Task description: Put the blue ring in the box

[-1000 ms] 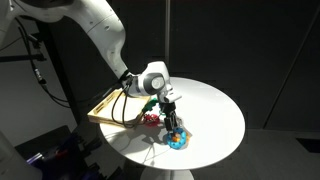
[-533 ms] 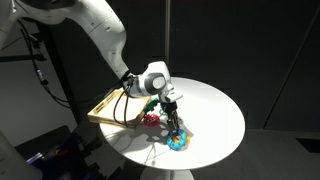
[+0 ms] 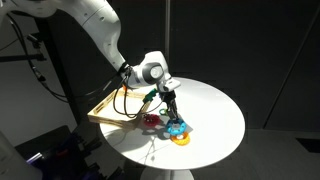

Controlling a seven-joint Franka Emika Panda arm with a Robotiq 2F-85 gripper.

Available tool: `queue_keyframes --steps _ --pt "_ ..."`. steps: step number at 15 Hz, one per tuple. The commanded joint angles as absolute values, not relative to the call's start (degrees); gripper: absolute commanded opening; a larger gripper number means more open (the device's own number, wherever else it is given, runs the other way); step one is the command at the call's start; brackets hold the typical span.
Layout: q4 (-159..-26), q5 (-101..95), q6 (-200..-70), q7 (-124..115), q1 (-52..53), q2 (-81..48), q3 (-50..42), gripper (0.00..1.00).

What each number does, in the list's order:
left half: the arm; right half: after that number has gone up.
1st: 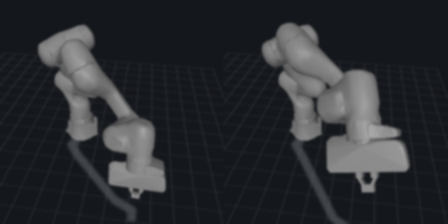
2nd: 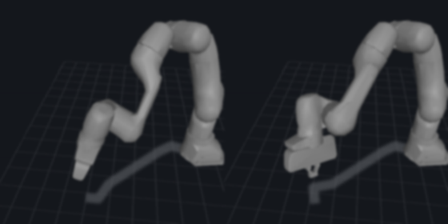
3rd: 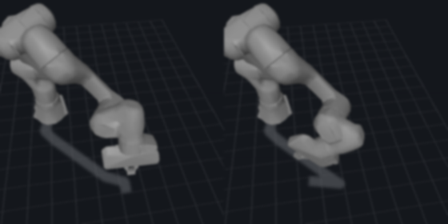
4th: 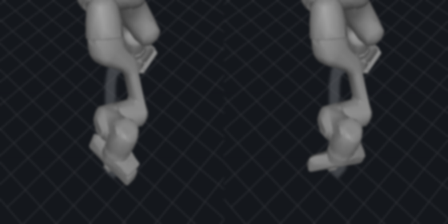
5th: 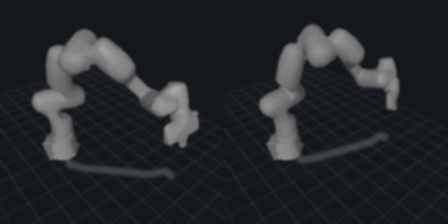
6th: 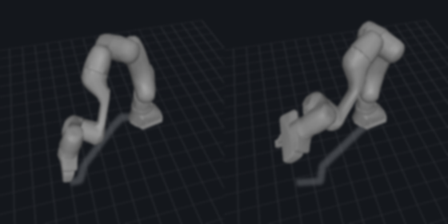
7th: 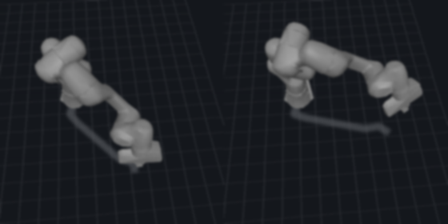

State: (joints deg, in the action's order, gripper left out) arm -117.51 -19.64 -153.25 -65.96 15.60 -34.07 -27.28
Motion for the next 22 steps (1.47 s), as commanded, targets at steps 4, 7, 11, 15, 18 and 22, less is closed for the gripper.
queue_keyframes --steps 4,7,11,15,18,22 --pt "-120.4 -22.4 -148.6 -70.8 19.5 -27.2 -25.2 0.1" --pt "-121.1 -22.0 -146.5 -72.7 19.6 -24.8 -21.6 0.1" --pt "-121.1 -20.0 -142.3 -73.1 18.3 -21.2 -15.4 0.1" --pt "-120.5 -15.6 -138.7 -72.2 16.2 -18.8 -9.0 0.1" --pt "-120.3 -11.2 -136.9 -71.2 14.5 -18.6 -4.8 0.1" --pt "-120.2 -6.8 -134.8 -70.4 13.2 -19.4 -1.5 0.1"
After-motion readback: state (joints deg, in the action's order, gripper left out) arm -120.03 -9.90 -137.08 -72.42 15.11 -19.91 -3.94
